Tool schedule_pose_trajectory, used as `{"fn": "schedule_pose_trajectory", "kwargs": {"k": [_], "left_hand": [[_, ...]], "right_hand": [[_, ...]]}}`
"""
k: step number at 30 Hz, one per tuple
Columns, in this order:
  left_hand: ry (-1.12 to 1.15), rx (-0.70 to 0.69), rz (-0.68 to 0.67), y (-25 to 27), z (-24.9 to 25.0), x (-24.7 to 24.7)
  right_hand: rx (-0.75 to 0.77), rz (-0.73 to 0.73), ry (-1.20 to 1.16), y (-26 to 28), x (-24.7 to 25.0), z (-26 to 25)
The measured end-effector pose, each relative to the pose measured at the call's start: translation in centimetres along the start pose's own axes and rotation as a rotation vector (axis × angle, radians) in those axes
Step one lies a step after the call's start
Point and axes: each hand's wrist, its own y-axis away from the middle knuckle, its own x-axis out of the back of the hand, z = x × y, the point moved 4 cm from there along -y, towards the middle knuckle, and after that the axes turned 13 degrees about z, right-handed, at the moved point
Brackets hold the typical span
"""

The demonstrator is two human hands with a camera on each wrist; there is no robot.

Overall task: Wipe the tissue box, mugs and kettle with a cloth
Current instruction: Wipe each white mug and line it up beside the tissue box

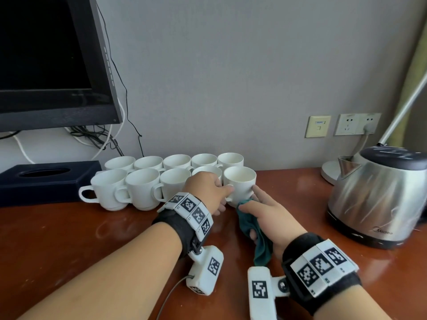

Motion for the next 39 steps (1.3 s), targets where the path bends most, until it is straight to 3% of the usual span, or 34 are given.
{"fn": "schedule_pose_trajectory", "kwargs": {"k": [12,26,39], "left_hand": [[0.016,0.022,-0.008,-0.7,-0.1,0.0],[0.066,0.069,-0.03,-1.7,-0.5,-0.4],[-0.131,0.009,0.012,-2.2,-0.6,-0.1]], "right_hand": [[-0.043,-0.019,-0.046,-0.5,-0.1,-0.2],[-0.122,0.062,-0.127,-0.6,0.0,-0.2],[-0.175,0.119,-0.211,-1.7,0.1,0.6]]}}
